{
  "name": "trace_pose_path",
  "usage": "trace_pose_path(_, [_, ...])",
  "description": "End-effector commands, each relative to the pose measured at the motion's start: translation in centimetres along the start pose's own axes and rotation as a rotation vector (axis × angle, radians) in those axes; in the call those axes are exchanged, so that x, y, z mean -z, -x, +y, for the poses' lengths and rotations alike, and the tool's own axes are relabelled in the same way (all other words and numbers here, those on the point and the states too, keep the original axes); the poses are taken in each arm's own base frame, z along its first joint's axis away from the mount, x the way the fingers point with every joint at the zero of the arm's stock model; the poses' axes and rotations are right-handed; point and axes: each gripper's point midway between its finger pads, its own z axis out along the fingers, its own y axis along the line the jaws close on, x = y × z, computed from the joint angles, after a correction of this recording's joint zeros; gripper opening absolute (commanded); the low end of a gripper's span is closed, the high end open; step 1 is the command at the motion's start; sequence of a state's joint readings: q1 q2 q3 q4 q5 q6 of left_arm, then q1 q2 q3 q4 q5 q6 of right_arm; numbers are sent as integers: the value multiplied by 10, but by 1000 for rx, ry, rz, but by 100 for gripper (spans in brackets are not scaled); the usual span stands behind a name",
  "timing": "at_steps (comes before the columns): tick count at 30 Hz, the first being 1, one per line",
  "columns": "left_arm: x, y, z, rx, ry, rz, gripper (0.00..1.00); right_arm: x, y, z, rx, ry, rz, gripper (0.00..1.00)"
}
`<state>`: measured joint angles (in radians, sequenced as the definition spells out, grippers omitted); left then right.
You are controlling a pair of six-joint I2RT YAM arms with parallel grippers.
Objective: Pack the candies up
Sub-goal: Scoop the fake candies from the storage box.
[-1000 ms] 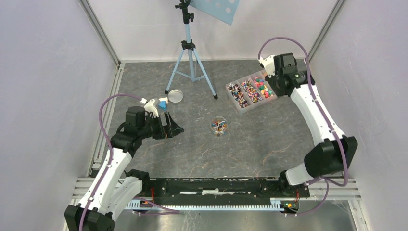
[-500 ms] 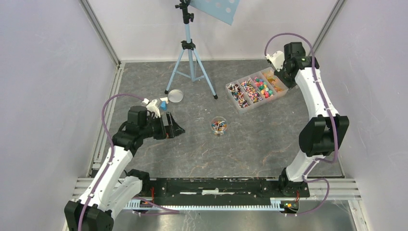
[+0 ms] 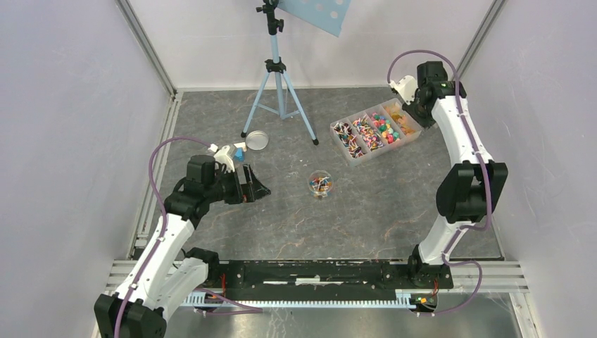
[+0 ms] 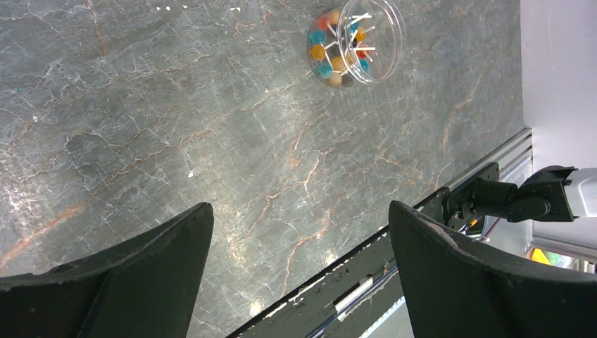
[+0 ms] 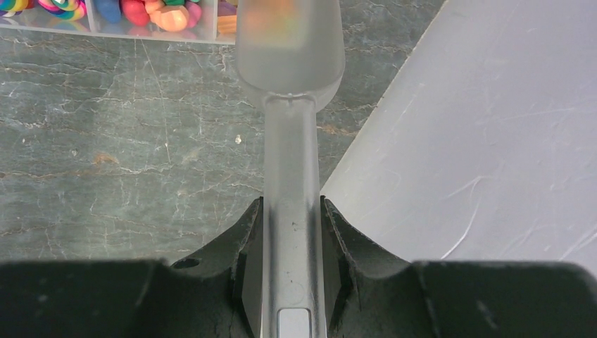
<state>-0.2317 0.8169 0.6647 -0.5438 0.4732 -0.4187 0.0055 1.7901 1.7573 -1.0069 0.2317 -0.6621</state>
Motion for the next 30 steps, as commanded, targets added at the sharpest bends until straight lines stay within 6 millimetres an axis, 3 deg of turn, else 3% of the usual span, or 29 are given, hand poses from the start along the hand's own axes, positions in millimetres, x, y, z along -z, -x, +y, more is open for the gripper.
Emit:
trace_pose_path(1, [3,7,-5,-71,-27,-36,100,-16,2,3,16,10,10,0])
trace_pose_path(30, [6,8,-7,-80,-26,-52,100,-74,43,5,-13,14,4,0])
